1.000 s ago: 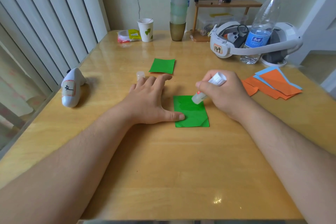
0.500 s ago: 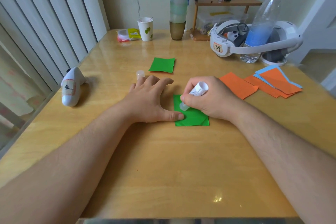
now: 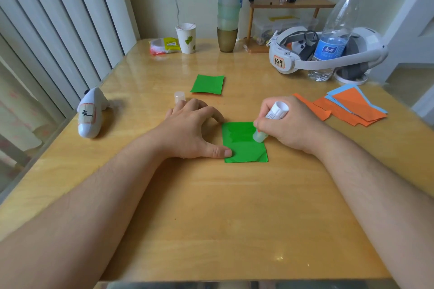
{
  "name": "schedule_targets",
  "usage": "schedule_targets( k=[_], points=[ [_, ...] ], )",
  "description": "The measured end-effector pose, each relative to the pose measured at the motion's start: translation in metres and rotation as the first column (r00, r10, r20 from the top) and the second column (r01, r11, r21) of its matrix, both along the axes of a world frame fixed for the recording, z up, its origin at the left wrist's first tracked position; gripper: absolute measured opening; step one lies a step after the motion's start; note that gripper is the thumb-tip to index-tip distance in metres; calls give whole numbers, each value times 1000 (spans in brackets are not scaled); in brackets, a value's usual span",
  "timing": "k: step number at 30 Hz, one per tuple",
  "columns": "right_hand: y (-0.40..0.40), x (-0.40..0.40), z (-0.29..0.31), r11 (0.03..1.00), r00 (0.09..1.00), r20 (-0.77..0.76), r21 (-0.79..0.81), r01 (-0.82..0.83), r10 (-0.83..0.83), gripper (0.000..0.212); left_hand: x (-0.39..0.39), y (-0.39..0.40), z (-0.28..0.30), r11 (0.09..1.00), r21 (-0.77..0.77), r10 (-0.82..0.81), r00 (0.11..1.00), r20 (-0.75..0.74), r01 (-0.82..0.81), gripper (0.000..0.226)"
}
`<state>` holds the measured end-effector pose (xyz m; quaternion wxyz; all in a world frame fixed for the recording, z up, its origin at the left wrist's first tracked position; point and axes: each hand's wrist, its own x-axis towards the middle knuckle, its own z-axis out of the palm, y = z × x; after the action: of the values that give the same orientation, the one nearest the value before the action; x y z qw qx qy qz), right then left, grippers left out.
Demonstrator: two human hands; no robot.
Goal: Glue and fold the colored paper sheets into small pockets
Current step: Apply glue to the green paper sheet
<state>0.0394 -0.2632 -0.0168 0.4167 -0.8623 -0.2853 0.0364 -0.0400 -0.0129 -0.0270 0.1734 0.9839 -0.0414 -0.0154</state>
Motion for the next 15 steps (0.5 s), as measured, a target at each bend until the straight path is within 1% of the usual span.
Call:
schedule_targets(
  k=[2, 5, 8, 13, 15],
  points=[
    [-1, 1, -1, 999, 999, 20, 33, 28, -29, 21, 0, 0, 0, 1000, 0, 0, 1000, 4, 0, 92],
    [-1, 2, 2, 979, 997, 22, 188, 73, -79, 20, 1, 0, 0, 1000, -1, 0, 1000, 2, 0, 92],
    [5, -1, 4, 963, 999, 12, 265, 40, -45, 21, 0, 0, 0, 1000, -6, 2, 1000, 5, -2, 92],
    [20, -10, 2, 973, 999, 11, 227, -39, 38, 19, 1, -1, -1, 1000, 13, 9, 1000, 6, -10, 93],
    [26, -13, 0, 980, 998, 21, 189, -61, 58, 24, 1, -2, -1, 1000, 20, 8, 1000, 4, -8, 91]
  ],
)
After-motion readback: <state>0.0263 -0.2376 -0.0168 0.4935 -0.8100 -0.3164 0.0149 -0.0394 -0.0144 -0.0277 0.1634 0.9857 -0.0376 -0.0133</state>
